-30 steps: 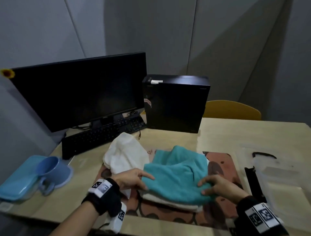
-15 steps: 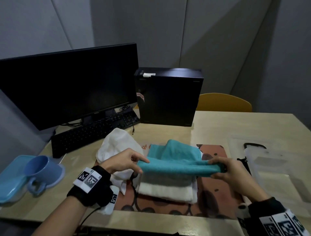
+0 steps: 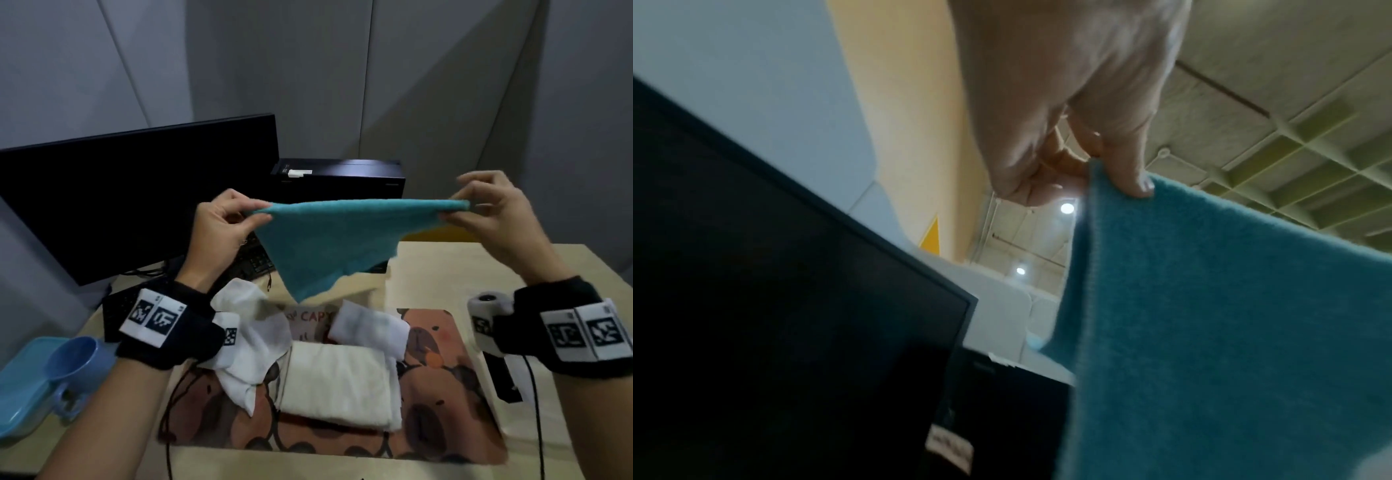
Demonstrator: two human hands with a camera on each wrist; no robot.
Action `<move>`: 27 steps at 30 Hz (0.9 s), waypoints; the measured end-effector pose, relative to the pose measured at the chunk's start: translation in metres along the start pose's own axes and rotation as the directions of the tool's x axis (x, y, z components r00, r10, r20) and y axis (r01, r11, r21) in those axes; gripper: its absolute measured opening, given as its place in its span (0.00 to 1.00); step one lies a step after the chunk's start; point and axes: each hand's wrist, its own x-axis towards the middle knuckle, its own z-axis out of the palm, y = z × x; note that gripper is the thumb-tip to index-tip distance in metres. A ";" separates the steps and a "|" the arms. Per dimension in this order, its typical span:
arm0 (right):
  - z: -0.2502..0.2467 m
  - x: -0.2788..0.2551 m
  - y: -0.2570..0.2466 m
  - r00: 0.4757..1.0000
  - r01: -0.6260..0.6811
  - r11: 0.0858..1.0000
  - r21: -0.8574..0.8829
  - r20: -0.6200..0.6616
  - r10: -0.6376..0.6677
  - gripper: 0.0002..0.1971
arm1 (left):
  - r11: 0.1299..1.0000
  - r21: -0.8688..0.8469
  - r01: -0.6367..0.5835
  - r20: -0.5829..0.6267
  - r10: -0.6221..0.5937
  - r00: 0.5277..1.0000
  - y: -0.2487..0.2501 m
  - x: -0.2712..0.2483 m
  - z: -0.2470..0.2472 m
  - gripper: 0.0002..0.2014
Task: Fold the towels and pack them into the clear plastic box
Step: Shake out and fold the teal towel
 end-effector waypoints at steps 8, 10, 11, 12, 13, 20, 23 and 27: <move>0.010 -0.069 0.037 0.502 -0.397 0.895 0.205 0.865 0.024 0.09 | 0.897 0.105 0.429 0.830 -0.317 0.459 -0.023 -0.045 -0.039 0.09; 0.023 -0.087 0.054 0.285 -0.467 0.883 0.045 0.953 0.103 0.09 | 0.811 0.269 0.519 0.898 -0.406 0.168 -0.031 -0.060 -0.025 0.04; 0.030 -0.093 0.060 0.209 -0.471 0.882 -0.006 0.971 0.118 0.10 | 0.770 0.335 0.543 0.896 -0.438 0.069 -0.036 -0.069 -0.018 0.06; 0.036 -0.097 0.066 0.184 -0.478 0.878 -0.022 0.975 0.125 0.10 | 0.724 0.342 0.599 0.896 -0.443 0.023 -0.043 -0.077 -0.010 0.08; 0.041 -0.099 0.070 0.212 -0.509 0.861 0.006 0.970 0.119 0.09 | 0.658 0.294 0.693 0.900 -0.435 0.031 -0.053 -0.085 -0.002 0.06; 0.108 -0.113 0.109 0.448 -0.845 0.525 0.097 0.664 0.599 0.09 | 0.234 -0.078 0.969 0.700 -0.679 0.220 -0.127 -0.135 0.039 0.38; 0.127 -0.116 0.114 0.448 -0.854 0.519 0.031 0.549 0.706 0.09 | 0.266 -0.078 0.961 0.608 -0.751 0.257 -0.138 -0.145 0.040 0.34; 0.138 -0.109 0.112 0.492 -0.848 0.528 0.038 0.426 0.759 0.07 | 0.342 -0.163 0.926 0.457 -0.805 0.378 -0.139 -0.135 0.041 0.15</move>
